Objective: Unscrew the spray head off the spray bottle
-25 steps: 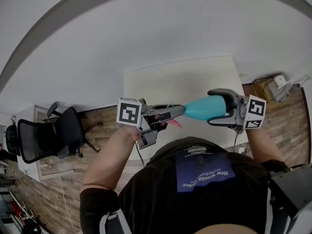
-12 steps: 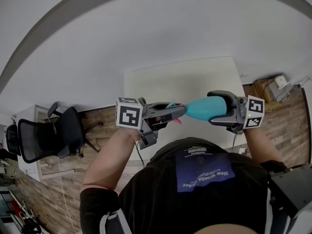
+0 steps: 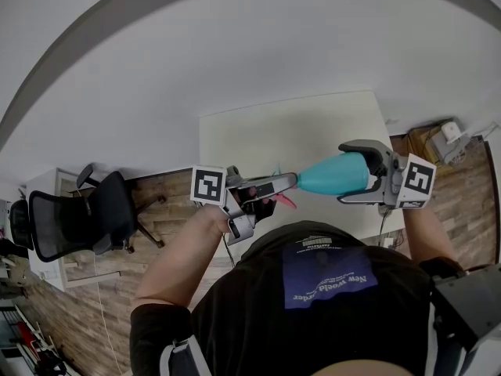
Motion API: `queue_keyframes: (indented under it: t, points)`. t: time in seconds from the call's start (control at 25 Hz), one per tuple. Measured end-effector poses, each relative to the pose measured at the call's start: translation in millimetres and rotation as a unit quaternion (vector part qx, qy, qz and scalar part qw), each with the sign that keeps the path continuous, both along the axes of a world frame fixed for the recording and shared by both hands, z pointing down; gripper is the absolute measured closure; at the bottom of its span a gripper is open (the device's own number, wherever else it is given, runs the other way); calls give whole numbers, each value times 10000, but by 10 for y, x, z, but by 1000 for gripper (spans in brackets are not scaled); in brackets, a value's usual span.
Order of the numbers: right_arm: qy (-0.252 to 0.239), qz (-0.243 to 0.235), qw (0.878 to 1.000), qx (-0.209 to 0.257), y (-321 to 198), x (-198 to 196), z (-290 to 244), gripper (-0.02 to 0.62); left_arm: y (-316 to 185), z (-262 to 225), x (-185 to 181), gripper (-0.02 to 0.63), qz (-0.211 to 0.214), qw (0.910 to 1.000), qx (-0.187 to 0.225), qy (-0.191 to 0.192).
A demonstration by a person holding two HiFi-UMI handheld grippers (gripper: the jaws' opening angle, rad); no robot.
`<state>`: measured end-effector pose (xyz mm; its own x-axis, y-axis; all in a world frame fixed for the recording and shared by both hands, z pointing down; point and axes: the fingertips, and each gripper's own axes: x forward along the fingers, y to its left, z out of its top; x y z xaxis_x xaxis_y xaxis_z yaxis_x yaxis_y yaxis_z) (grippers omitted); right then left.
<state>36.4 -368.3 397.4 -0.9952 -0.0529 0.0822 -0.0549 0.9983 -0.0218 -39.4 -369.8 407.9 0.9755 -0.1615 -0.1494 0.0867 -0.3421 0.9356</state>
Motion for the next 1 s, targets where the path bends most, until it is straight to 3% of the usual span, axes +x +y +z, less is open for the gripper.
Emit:
queue_keyframes:
  t: [0.12,0.28,0.36,0.64,1.0]
  points:
    - [438,-148,9973,569,51,-138,-128,176,-4,18,-140,469,-55,9988,-291,394]
    - [897,-189,9908,995,-63,-264,-200,176,-98,74,-394,469,-284,9972,-371,583]
    - [899,-116,9921,862,-118,-199,-185,176,-121,46,-451,469,-423,9968,-265,618]
    - [212,454,9987,95,-326,210,-105,176,-182,-40,-615,469,-1017,9934,134,515]
    - [-441,1153,9892,-795,-509,658,136,176,-274,27,-838,469,-1844,9799,737,210]
